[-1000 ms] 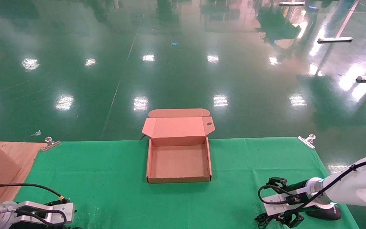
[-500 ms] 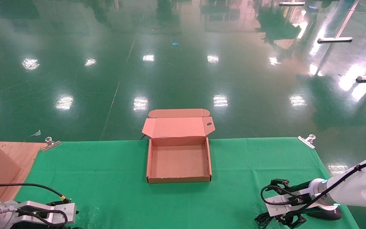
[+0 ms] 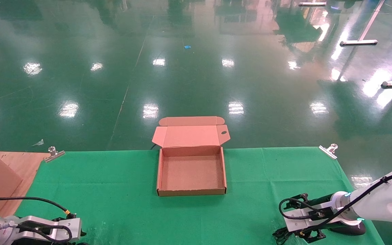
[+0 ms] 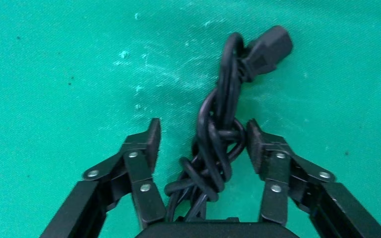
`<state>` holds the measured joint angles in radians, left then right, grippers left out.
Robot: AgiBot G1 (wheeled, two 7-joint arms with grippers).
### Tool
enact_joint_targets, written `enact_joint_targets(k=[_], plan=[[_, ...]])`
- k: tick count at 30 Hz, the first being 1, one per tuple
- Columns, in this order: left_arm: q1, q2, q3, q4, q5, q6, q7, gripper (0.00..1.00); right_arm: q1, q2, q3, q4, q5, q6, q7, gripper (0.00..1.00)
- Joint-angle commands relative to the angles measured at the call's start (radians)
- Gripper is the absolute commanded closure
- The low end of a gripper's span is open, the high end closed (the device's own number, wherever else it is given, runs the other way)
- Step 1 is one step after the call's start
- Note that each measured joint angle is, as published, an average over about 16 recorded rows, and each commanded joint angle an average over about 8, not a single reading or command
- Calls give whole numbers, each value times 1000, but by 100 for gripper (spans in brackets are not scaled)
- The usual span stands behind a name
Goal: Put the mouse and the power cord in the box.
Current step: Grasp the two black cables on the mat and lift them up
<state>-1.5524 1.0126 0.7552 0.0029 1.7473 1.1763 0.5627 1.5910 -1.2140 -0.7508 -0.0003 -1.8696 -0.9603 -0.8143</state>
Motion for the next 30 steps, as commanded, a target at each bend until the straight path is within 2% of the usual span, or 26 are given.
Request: enact_joint_targets(k=[1,20,25,30], plan=[[1,1,0,0,0,2,0,100,0,0,1,0,1,0,1,100],[-8,-18,-6,-3,-8,43,4,100,22,5,4,-3,6,-44,13,100],[-43,-28,-8,-12,-12,88,6,100,55,20,13,1,18,-110,10,100],[-102,-35,-11,-28,-16,156,10,100,114,42,27,8,39,-244,-4,100]])
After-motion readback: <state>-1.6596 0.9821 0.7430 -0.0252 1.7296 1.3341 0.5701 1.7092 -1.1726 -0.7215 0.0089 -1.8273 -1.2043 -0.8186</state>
